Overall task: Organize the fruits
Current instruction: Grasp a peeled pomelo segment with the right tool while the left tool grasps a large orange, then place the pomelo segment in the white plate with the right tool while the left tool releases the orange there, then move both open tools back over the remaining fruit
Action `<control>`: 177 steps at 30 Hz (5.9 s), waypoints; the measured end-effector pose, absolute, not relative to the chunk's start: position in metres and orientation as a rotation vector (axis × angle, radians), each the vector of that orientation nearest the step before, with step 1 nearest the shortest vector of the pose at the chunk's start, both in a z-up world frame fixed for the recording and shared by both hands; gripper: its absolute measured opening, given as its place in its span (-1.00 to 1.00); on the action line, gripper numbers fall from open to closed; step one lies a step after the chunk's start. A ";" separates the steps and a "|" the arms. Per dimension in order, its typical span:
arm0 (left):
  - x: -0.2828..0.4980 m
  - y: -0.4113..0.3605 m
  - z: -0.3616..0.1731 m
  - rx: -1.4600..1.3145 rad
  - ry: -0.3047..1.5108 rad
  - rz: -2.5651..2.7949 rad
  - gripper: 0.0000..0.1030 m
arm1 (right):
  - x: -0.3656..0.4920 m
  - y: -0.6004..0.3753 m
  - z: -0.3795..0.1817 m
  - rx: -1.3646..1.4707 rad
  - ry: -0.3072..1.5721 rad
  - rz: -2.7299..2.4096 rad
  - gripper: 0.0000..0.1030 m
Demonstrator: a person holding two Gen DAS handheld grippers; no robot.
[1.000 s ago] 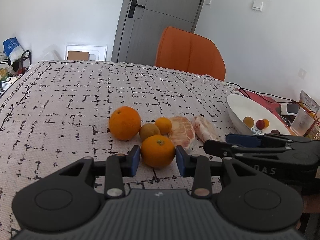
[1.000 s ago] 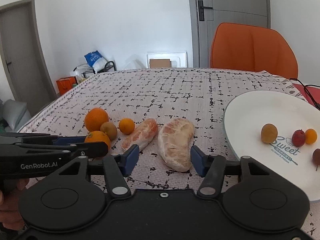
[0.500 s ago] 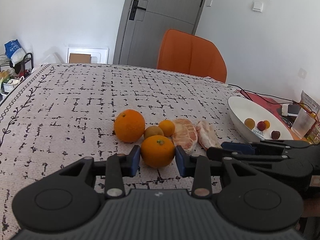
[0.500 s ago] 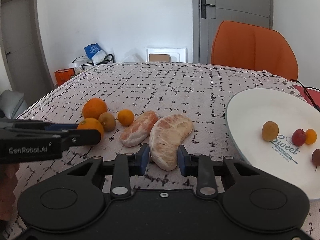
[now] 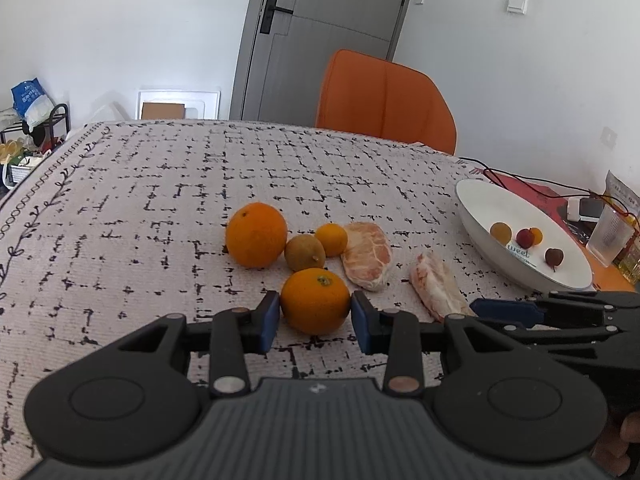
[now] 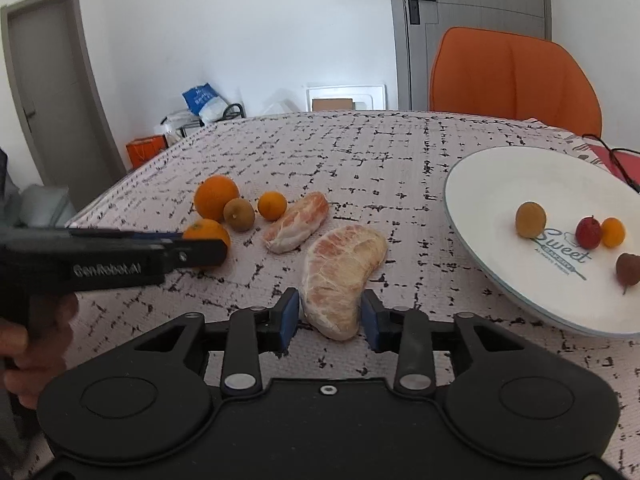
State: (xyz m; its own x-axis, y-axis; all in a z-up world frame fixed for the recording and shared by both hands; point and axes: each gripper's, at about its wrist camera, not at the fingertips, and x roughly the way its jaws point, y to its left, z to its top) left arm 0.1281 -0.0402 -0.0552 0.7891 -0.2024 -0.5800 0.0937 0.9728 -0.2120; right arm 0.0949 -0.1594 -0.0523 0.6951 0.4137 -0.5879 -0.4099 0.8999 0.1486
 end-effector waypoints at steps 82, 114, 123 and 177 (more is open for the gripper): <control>0.149 -0.174 -0.009 0.032 0.510 -0.329 -0.28 | 0.080 -0.305 -0.031 0.186 0.437 0.151 0.05; 0.147 -0.183 0.001 0.059 0.481 -0.307 0.34 | 0.062 -0.316 -0.026 0.221 0.432 0.136 0.23; 0.141 -0.161 0.002 0.047 0.485 -0.249 0.68 | 0.062 -0.301 -0.023 0.212 0.435 0.149 0.54; 0.119 -0.008 0.006 -0.122 0.469 0.018 0.99 | 0.084 -0.190 -0.018 0.127 0.493 0.367 1.00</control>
